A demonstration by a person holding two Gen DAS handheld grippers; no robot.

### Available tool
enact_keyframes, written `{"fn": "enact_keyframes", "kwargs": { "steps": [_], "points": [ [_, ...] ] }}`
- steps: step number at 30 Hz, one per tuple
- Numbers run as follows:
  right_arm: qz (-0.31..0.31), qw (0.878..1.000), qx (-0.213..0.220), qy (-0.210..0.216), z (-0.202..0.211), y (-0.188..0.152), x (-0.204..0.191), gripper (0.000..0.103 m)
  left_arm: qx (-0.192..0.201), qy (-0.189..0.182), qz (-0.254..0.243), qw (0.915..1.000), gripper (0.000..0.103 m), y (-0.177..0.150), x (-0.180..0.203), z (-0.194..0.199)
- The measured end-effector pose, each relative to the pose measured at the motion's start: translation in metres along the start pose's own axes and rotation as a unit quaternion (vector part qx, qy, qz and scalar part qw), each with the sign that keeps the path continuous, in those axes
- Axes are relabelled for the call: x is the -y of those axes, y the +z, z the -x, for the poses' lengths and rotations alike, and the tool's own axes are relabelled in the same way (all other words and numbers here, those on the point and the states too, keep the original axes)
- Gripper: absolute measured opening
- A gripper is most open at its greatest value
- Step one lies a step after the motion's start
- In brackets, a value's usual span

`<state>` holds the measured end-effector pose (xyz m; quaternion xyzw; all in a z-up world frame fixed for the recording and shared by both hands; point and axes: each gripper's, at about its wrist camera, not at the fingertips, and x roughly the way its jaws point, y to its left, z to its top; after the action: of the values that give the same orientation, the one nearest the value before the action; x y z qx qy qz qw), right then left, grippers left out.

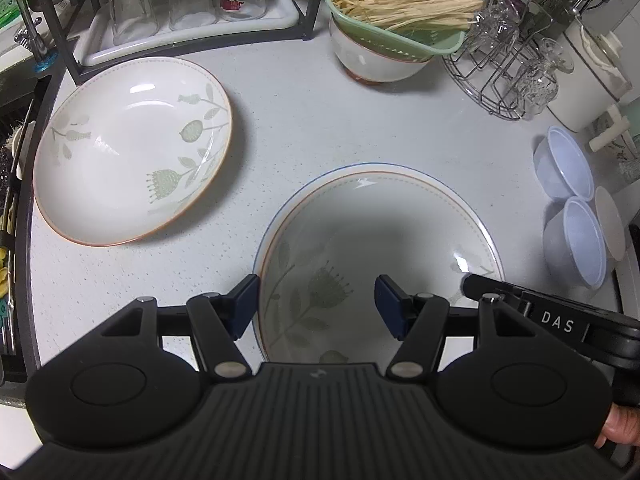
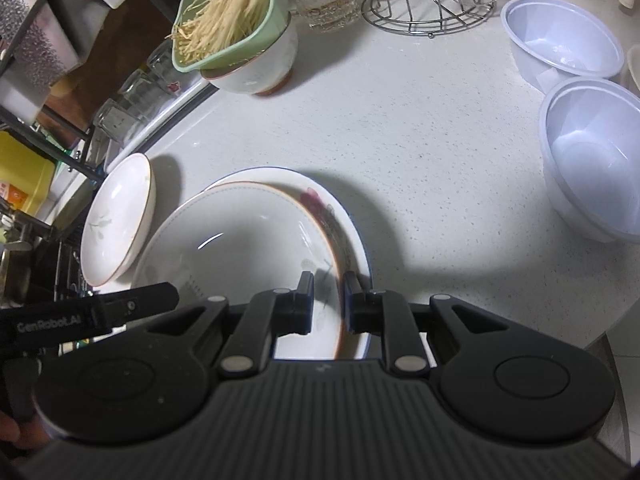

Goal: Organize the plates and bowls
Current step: 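Lift the leaf-pattern plate with both grippers and lower it onto the rose plate, then open both grippers and pull back from the stacked plates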

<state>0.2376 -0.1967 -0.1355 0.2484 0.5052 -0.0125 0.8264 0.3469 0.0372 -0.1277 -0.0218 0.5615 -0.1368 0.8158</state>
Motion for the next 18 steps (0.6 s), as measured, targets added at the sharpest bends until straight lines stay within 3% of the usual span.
{"fn": "enact_keyframes", "kwargs": {
  "steps": [6, 10, 18],
  "points": [
    [0.018, 1.0, 0.009, -0.01, -0.001, 0.001, -0.006, 0.02, 0.003, 0.018, -0.002, 0.9998, 0.069, 0.0, 0.005, 0.0],
    [0.023, 1.0, 0.011, -0.006, 0.001, 0.002, -0.005, 0.02, 0.012, 0.007, -0.002, 0.9999, 0.069, 0.0, 0.012, 0.011],
    [0.039, 0.998, 0.054, -0.011, 0.033, 0.013, -0.012, 0.02, 0.038, 0.011, -0.011, 0.9991, 0.07, -0.004, 0.028, 0.044]
  ]
}}
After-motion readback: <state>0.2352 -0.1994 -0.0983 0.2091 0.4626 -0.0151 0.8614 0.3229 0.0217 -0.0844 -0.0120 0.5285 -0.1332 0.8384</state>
